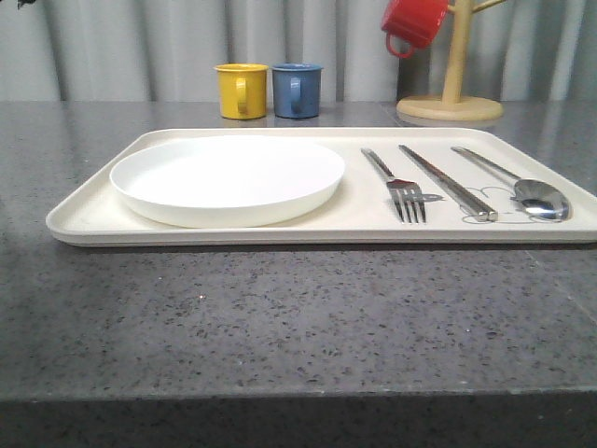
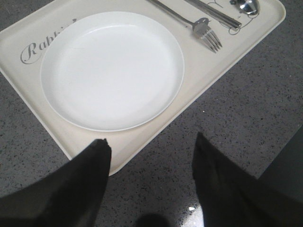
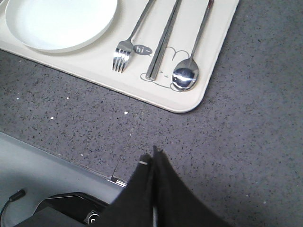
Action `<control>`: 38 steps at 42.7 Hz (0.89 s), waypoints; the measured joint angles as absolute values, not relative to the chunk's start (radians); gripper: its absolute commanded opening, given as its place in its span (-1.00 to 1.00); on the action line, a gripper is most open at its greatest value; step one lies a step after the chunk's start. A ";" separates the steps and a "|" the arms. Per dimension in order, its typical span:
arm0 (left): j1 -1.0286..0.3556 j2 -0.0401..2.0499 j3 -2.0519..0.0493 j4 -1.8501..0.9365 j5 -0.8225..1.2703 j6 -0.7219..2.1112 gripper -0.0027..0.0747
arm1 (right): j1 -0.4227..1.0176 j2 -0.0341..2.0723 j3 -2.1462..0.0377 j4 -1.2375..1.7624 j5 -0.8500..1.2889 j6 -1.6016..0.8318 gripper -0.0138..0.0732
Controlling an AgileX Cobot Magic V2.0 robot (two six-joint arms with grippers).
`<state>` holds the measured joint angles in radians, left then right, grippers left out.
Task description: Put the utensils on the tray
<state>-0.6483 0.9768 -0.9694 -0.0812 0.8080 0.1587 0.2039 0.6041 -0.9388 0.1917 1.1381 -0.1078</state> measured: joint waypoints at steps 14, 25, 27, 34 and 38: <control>-0.648 0.977 -0.969 -0.077 0.808 0.159 -0.98 | 0.204 0.604 -0.939 0.192 1.111 -0.063 -0.84; -0.648 0.977 -0.969 -0.054 0.807 0.159 -0.98 | 0.204 0.604 -0.939 0.192 1.093 -0.050 -0.84; -0.648 0.977 -0.969 -0.053 0.806 0.159 -0.98 | 0.204 0.604 -0.939 0.192 1.093 -0.048 -0.84; -0.648 0.977 -0.969 -0.052 0.806 0.159 -0.98 | 0.204 0.604 -0.939 0.192 1.093 -0.048 -0.84; -0.648 0.977 -0.969 -0.052 0.806 0.159 -0.98 | 0.204 0.604 -0.939 0.192 1.093 -0.048 -0.84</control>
